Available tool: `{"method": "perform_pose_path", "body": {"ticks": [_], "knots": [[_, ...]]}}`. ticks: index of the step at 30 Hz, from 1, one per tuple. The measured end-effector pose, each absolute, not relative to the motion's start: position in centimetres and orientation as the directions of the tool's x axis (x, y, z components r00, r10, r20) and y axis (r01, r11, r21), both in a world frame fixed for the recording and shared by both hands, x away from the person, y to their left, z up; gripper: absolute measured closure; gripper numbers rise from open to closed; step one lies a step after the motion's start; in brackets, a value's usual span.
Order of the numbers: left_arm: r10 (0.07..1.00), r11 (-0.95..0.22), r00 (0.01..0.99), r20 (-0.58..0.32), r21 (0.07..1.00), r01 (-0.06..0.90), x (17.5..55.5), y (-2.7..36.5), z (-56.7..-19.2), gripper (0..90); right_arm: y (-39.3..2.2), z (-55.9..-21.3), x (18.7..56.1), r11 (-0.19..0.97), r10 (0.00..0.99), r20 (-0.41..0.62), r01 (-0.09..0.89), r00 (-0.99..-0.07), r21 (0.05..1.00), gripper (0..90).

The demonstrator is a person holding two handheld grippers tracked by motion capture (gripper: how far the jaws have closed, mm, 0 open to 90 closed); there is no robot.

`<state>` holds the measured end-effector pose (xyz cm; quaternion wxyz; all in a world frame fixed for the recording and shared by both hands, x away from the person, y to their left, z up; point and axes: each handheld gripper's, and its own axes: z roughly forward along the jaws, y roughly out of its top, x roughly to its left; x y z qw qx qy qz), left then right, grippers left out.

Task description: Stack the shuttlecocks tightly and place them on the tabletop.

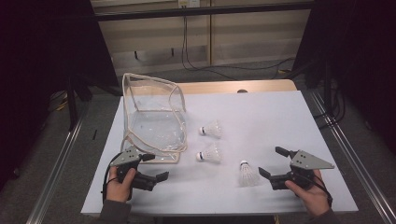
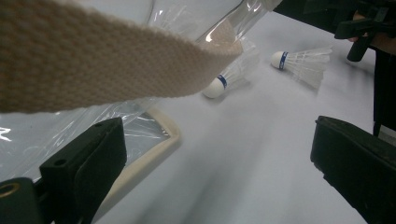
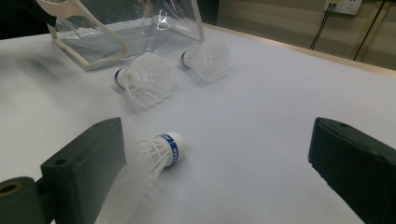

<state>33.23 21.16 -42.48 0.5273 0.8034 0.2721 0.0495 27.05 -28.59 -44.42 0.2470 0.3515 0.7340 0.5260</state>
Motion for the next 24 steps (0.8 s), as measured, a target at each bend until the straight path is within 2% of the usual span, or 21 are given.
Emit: {"method": "perform_pose_path", "body": {"ticks": [8, 24], "knots": [[0.491, -0.289, 0.845, -0.212, 0.876, 0.387, 33.2, 21.1, -42.5, 3.8, -28.4, -44.3, 26.8, 0.213, 0.768, 0.008, 0.266, -0.641, 0.94, 2.2], [0.485, -0.291, 0.848, -0.213, 0.875, 0.387, 33.1, 20.8, -42.5, 3.7, -27.2, -44.1, 26.6, 0.278, 0.731, -0.022, 0.269, -0.682, 0.922, 6.4]]}}
